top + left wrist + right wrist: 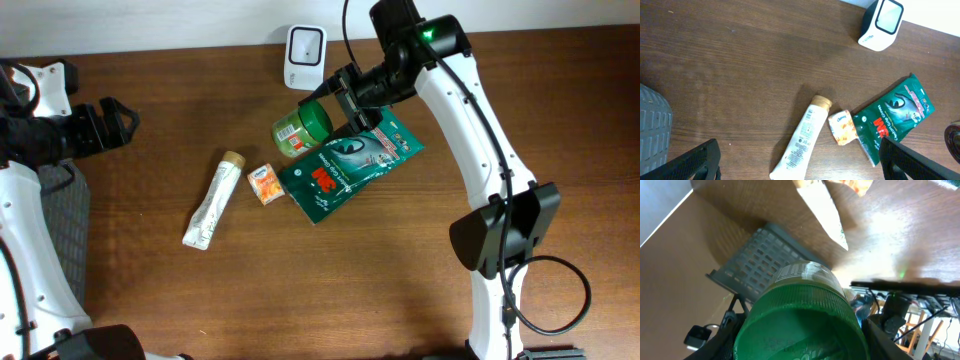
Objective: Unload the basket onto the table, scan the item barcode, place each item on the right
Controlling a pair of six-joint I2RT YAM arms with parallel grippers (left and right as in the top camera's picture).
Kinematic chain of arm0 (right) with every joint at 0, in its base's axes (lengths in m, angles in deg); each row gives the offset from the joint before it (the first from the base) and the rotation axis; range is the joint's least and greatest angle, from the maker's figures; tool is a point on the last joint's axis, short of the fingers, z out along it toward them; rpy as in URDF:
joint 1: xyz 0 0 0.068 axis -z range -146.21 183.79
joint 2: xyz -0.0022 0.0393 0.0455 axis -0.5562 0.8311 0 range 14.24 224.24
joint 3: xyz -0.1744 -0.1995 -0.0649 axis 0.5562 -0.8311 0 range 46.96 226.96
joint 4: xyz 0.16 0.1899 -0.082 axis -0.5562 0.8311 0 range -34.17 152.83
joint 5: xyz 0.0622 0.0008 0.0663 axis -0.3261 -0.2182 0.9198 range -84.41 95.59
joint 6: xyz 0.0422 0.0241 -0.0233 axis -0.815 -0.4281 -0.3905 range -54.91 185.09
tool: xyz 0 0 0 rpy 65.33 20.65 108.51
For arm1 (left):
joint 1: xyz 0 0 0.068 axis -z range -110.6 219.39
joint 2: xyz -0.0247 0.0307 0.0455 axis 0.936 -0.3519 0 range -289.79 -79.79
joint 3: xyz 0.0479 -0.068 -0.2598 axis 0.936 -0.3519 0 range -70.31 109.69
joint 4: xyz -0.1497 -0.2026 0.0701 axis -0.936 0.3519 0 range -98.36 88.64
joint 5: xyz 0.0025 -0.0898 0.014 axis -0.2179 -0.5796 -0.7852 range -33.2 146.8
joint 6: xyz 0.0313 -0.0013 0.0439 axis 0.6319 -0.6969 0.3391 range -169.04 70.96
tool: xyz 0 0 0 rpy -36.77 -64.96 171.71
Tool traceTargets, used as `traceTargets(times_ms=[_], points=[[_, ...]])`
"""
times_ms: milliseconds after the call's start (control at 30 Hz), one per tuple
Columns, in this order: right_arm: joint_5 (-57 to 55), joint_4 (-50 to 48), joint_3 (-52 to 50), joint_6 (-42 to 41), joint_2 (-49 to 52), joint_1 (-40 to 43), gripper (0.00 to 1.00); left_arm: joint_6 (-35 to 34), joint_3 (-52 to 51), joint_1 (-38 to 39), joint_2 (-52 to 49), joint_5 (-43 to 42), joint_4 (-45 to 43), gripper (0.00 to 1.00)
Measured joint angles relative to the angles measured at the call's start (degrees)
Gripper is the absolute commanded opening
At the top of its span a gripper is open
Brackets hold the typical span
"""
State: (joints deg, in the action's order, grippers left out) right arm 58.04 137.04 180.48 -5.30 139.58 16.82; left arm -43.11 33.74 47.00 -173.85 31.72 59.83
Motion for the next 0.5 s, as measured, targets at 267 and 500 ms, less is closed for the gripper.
traceTargets(times_ms=[267,500], points=[[-30.51,-0.09,0.00,20.46,0.00,-6.71,0.45,0.00,0.00,0.00,0.00,0.00,0.00,0.99],[-58.97,-16.31,-0.02,41.27,0.00,-12.33,0.45,0.00,0.00,0.00,0.00,0.00,-0.02,0.99]])
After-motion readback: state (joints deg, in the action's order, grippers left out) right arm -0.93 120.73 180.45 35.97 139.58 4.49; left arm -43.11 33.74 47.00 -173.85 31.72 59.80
